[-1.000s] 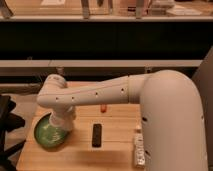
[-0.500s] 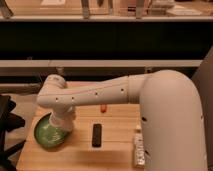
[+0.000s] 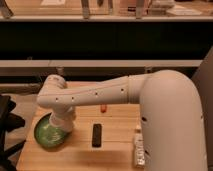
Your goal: Place the ceramic cup in the ceramic bowl
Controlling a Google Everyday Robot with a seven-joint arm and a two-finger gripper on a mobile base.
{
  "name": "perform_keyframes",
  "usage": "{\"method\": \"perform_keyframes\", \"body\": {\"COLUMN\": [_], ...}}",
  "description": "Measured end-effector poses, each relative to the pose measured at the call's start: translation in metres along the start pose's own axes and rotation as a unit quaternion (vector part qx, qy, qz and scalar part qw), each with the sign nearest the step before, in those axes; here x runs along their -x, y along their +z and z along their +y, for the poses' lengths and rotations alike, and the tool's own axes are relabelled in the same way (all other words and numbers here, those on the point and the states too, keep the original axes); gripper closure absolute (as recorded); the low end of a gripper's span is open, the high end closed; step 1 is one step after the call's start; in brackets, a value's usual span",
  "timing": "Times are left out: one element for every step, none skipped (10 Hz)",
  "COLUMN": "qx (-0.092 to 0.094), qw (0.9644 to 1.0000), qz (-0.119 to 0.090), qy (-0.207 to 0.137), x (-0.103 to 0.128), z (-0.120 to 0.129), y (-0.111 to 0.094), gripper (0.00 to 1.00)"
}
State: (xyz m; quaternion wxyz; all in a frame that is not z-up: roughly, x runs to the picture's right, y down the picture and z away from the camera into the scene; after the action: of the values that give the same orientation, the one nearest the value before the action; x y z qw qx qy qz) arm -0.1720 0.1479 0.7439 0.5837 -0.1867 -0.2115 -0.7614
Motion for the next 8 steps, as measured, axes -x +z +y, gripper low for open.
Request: {"method": "perform_keyframes", "body": {"qx": [0.000, 0.000, 0.000, 0.000, 0.001, 0.001, 0.001, 0.001], "qw": [1.0000, 1.0000, 1.0000, 1.0000, 1.0000, 1.0000, 1.0000, 1.0000], "qz": [0.000, 0.000, 0.000, -0.001, -0.001, -0.001, -0.002, -0.002], "qy": [-0.001, -0.002, -0.003, -0.003, -0.004, -0.004, -0.005, -0.005], "x": [0.0000, 0.0001, 0.0002, 0.0003, 0.0004, 0.0005, 0.0009, 0.0010], "z": [0.0002, 0.0002, 0.0001, 0.0002, 0.0002, 0.0001, 0.0000, 0.0000], "y": [0.0003, 0.0003, 0.0003, 0.0004, 0.0005, 0.0004, 0.0014, 0.0013], "gripper": [0.73, 0.73, 0.73, 0.73, 0.73, 0.73, 0.73, 0.73]}}
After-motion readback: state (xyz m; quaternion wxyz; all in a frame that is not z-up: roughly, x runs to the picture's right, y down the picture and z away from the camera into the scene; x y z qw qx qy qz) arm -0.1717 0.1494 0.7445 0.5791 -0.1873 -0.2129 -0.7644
